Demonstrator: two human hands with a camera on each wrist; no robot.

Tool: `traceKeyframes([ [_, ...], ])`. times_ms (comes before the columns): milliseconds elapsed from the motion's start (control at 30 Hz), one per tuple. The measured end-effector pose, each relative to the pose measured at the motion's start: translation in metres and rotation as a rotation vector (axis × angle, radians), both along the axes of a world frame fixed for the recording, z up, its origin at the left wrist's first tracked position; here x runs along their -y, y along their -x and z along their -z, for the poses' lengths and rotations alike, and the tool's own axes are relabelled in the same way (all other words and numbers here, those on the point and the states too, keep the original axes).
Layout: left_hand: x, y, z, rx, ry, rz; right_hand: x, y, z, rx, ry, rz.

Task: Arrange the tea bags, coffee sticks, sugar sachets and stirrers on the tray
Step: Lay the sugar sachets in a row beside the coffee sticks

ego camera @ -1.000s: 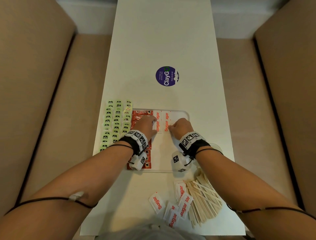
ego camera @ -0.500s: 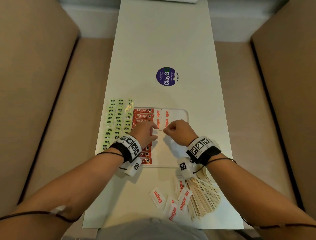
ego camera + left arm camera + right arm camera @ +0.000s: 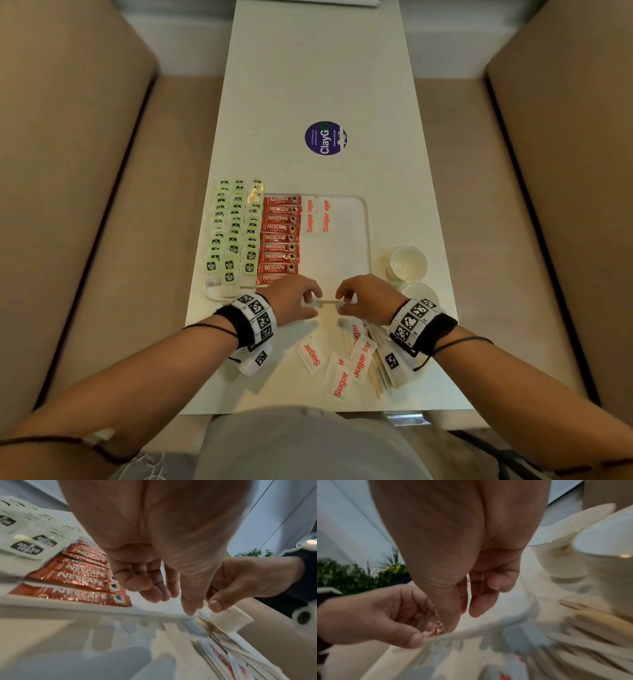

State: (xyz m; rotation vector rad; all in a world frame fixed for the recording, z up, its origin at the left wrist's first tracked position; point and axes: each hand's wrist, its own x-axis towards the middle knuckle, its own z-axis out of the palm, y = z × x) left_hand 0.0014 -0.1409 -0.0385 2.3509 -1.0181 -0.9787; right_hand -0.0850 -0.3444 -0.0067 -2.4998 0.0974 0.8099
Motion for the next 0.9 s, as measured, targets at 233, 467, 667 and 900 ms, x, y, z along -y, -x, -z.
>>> traceKeyframes([
  [233, -0.014, 0.036, 0.011, -0.020, -0.097, 0.131, -0.005, 0.035, 0.016, -0.062, 0.144, -0.111],
  [467, -0.021, 0.052, 0.022, -0.015, -0.211, 0.220, -0.012, 0.047, 0.031, -0.046, 0.247, -0.154],
  [667, -0.024, 0.058, 0.024, 0.045, -0.233, 0.253, -0.016, 0.048, 0.036, 0.000, 0.300, -0.170],
  [900, -0.023, 0.057, 0.024, 0.039, -0.236, 0.168, -0.015, 0.047, 0.040, -0.003, 0.321, -0.125],
])
